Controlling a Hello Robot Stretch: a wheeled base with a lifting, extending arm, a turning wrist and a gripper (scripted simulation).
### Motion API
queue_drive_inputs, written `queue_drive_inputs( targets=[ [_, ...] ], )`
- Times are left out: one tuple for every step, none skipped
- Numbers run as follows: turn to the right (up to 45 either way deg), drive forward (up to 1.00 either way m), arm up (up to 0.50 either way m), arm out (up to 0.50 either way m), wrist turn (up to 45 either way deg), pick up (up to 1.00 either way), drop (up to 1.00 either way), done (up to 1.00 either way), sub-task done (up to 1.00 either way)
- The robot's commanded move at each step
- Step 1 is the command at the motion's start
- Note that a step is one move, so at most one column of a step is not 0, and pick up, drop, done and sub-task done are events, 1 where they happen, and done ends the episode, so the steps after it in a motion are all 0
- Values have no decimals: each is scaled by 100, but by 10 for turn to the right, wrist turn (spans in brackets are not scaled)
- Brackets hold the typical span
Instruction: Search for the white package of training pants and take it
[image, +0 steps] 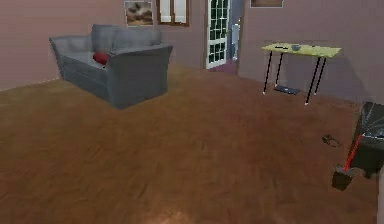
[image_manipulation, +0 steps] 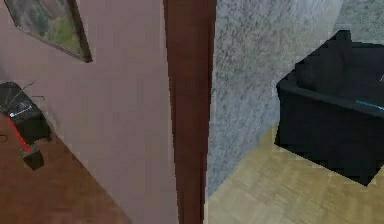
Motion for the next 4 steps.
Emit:
queue_drive_inputs(
  targets=[
    [60,0,0,0,0,0,0,0,0],
    [0,100,0,0,0,0,0,0,0],
    [0,100,0,0,0,0,0,0,0],
    [0,100,0,0,0,0,0,0,0]
  ],
)
